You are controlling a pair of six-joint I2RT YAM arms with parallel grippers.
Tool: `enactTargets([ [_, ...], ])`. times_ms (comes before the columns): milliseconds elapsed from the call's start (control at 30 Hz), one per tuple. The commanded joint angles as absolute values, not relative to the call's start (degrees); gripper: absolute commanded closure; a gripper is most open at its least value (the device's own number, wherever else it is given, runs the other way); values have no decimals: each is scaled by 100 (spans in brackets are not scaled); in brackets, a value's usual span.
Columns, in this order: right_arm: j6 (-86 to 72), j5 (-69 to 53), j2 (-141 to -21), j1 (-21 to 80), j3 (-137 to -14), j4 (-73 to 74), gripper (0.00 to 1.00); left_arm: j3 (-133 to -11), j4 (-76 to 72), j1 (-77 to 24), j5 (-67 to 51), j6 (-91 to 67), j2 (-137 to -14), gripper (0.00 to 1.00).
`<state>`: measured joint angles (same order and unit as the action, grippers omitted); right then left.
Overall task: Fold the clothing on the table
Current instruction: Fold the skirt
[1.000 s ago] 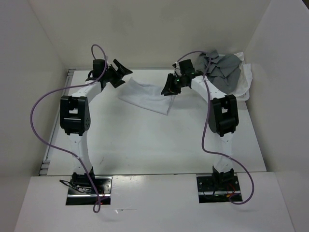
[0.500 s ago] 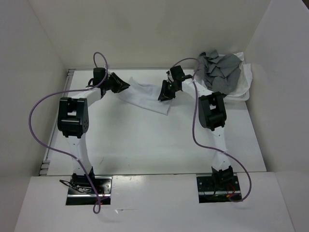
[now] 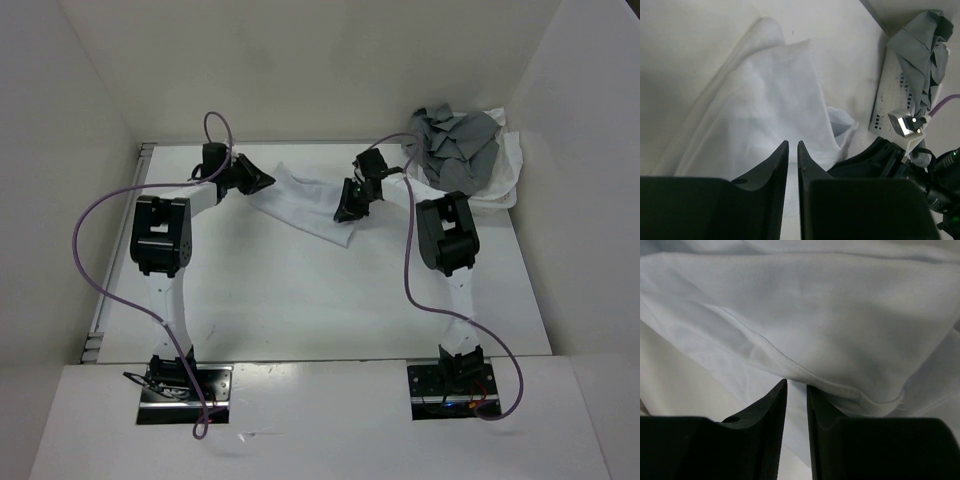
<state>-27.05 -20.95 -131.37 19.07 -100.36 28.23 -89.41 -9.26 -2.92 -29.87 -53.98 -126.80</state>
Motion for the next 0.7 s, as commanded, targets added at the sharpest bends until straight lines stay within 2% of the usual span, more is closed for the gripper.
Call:
enactTargets([
  [0,-2628,-1679,-12843,1890,-9055,3270,72,-8658,-1370,-325,-2937,-5405,-12517,82],
  [200,-2839,-1837,-11605,1890,-7061,3138,75,-7929,-1494,-325,-2847,-5528,-12042,82],
  [333,-2962,-1785,-10517,2232,-6452,3270,76,-7577,-1389,-325,-2848,-5441,-11603,82],
  [433,-3146,-1609,-9803,2504,-6626,3392,74,-7392,-1204,-386,-2786,-5326,-11233,82],
  [500,-3208,-1687,-9800,2575,-7126,3445,74,-7392,-1151,-439,-2786,-5326,-11031,82],
  [667,-3260,-1819,-10598,2751,-8050,3218,74,-7453,-1151,-808,-3006,-5388,-10828,82],
])
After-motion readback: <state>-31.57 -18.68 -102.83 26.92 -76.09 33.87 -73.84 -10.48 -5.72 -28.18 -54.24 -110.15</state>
